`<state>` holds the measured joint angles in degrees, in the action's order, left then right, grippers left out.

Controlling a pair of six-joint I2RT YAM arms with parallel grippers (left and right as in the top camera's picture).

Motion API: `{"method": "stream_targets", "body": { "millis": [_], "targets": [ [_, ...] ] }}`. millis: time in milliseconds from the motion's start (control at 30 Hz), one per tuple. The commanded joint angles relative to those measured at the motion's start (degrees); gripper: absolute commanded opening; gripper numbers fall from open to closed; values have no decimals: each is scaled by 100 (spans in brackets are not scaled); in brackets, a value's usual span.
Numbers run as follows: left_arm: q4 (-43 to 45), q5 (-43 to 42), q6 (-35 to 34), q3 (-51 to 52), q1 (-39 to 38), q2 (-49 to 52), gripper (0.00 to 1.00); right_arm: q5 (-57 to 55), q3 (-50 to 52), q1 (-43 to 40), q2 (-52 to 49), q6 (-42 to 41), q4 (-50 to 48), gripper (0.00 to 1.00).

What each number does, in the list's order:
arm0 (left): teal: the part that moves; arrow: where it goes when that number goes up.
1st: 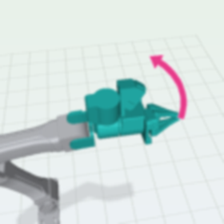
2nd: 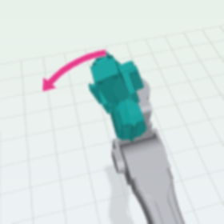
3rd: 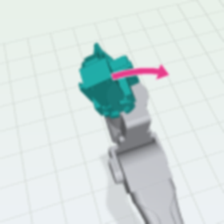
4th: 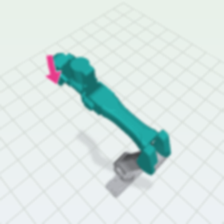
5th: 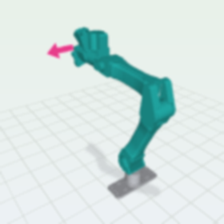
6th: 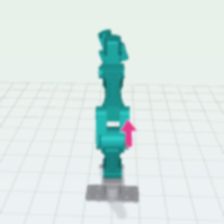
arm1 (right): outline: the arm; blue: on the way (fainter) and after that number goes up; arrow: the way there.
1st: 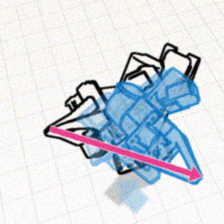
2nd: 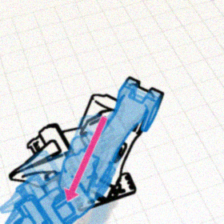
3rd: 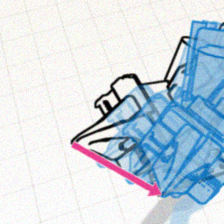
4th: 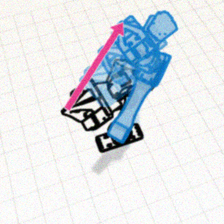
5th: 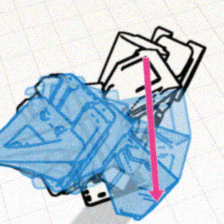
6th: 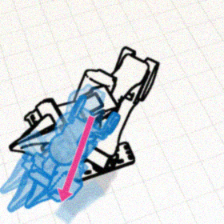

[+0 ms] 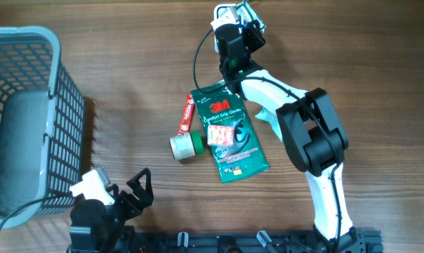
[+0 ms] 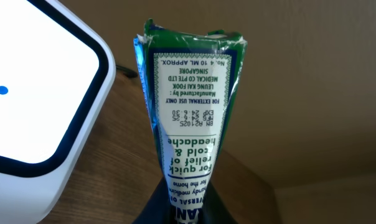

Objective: Scan the item barcode
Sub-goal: 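Lift the green-white box and carry it to the white scanner, then carry the scanned box away to the right side of the table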

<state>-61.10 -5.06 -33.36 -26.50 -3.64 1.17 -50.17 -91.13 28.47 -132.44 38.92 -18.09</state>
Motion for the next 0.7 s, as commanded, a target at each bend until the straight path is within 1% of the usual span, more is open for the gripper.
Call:
{"method": "stream_targets", "body": {
  "millis": [0,167,267,333,367,467,533,567,633,667],
  "targets": [
    [17,-28,-11,26,33,-4,100,-160,-111,44,-66,-103,151,5],
    [17,-28,-11,26,33,-4,100,264,-111,72,-66,-205,673,4],
    [20,-28,-11,26,33,-4,100,166,-114,79,-42,-682,791,4],
    [20,-26,-11,26,33,-4,100,-140,-142,92,57,-1204,925,4],
    [20,-28,-11,26,33,-4,100,-210,-199,92,286,-1805,1467,4],
    [20,-28,-11,26,33,-4,100,-201,-203,-24,835,-3088,2680,4],
    [20,-26,-11,26,33,-4,100,-186,-203,-262,1261,-4424,3880,4],
    [20,-28,-11,26,33,-4,100,-186,-203,-450,1451,-5180,4498,4],
    [20,-26,-11,26,33,-4,100,-142,-203,-916,1657,-6319,5416,4],
    [20,-26,-11,26,33,-4,100,-35,-203,-1244,1685,-6693,5794,4]
  ]
}}
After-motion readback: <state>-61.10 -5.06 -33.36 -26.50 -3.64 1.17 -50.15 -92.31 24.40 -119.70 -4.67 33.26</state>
